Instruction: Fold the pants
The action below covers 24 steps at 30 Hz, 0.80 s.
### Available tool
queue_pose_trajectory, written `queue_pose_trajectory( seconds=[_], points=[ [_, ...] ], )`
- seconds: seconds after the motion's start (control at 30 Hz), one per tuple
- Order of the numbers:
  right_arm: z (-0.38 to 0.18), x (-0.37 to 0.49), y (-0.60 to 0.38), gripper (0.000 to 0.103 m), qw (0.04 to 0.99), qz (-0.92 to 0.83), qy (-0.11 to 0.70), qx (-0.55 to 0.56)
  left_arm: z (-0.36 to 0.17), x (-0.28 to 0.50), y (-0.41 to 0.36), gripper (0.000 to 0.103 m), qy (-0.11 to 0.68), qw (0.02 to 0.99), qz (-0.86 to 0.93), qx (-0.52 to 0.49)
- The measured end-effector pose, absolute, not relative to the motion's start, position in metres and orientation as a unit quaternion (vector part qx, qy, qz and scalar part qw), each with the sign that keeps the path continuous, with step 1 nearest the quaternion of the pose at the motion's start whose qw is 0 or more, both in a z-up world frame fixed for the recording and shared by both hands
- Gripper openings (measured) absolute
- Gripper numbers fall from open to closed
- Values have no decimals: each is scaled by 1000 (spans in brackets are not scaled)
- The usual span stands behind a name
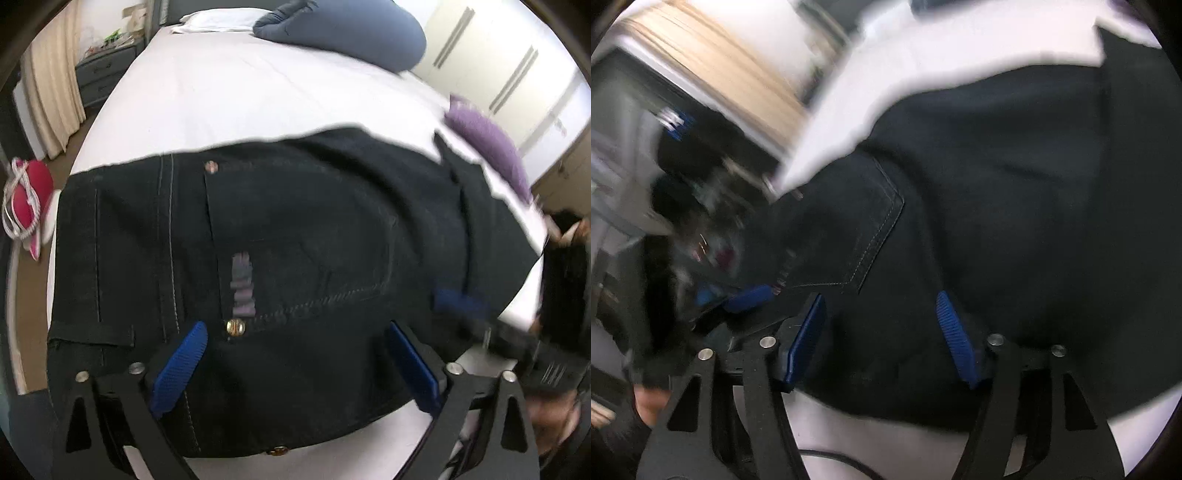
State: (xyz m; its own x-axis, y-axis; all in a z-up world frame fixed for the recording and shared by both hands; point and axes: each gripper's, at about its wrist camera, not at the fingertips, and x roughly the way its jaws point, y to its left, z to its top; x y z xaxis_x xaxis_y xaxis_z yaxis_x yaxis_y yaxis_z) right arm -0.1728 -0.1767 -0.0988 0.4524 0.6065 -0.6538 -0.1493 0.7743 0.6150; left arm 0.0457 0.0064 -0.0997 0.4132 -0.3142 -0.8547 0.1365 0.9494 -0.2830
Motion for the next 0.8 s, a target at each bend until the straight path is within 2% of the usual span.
queue_pose_trajectory(
  seconds=[0.1,0.2,0.33,0.43,0.47,0.5,0.73,0.77,0.8],
  points=[
    [-94,-189,-198,62,815,239,459,259,-81,67,6,97,507,844,-135,-115],
    [-86,-189,-228,63,786,266,427,359,-77,92,-10,97,498,846,-144,-122],
    [-80,-177,-235,63,784,296,381,391,-118,114,-33,97,541,820,-142,-123],
    [-110,-161,-234,62,761,262,435,405,-125,107,-47,99,531,833,-139,-70],
    [-117,-159,-238,45,755,255,446,407,-125,105,-50,99,534,832,-139,-58],
    [-118,-157,-246,39,754,256,444,411,-125,103,-50,99,536,831,-140,-53],
    [-57,-137,-325,41,844,117,398,341,-130,98,-54,101,534,834,-128,-42],
    [-42,-126,-329,45,858,91,396,315,-130,98,-56,101,534,835,-124,-42],
    [-32,-110,-335,54,868,68,398,288,-131,98,-55,101,534,835,-123,-45]
  ],
)
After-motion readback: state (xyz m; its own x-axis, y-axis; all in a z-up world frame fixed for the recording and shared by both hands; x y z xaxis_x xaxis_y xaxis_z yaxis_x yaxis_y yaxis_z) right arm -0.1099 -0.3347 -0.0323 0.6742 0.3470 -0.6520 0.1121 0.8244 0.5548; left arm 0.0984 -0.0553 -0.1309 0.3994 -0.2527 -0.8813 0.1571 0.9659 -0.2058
